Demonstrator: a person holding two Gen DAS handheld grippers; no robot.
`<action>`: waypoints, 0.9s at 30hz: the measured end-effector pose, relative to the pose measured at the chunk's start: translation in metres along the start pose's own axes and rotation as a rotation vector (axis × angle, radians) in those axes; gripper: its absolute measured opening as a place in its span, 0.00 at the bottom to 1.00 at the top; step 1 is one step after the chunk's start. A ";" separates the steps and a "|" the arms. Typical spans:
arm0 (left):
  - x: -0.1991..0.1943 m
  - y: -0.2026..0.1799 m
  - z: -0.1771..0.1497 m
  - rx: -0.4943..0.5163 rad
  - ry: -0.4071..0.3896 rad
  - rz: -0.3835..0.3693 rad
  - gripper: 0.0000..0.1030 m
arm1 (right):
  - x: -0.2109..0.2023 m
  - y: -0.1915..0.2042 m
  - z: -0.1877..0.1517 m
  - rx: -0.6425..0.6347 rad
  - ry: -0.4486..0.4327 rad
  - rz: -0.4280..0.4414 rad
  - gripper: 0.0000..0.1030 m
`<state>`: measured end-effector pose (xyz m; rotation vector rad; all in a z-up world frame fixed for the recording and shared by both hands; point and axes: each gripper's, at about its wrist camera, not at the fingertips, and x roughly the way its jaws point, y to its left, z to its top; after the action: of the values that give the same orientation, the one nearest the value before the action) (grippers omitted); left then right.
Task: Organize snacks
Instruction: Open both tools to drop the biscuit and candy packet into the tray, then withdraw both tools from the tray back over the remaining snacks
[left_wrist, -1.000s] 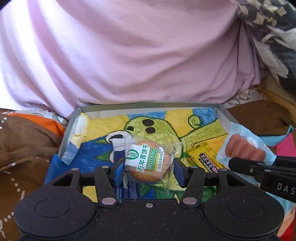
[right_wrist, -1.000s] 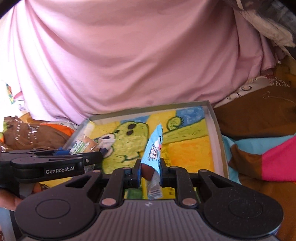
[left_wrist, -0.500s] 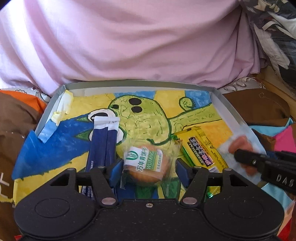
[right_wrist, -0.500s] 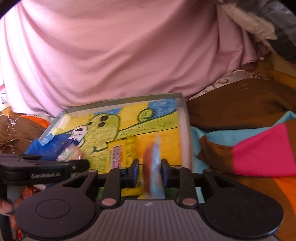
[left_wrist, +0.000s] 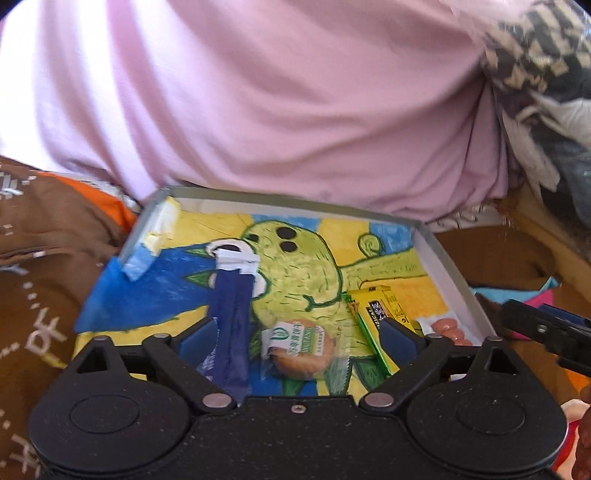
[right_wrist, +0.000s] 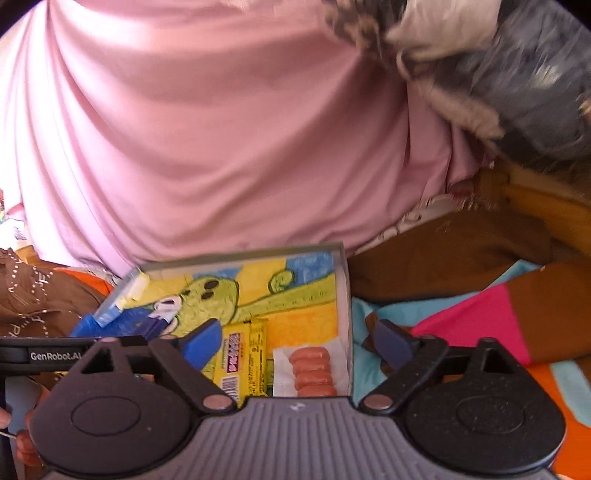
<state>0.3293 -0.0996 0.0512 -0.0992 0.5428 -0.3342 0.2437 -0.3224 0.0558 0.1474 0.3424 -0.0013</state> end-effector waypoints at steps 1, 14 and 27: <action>-0.006 0.001 -0.001 -0.007 -0.010 0.003 0.95 | -0.008 0.001 0.000 -0.009 -0.018 -0.002 0.97; -0.116 0.002 -0.038 -0.032 -0.135 0.035 0.97 | -0.094 0.030 -0.016 -0.072 -0.090 -0.026 1.00; -0.188 0.017 -0.102 0.034 -0.106 0.069 0.97 | -0.164 0.053 -0.054 -0.126 -0.049 0.000 1.00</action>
<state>0.1294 -0.0206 0.0530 -0.0645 0.4339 -0.2690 0.0724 -0.2660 0.0675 0.0228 0.2926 0.0161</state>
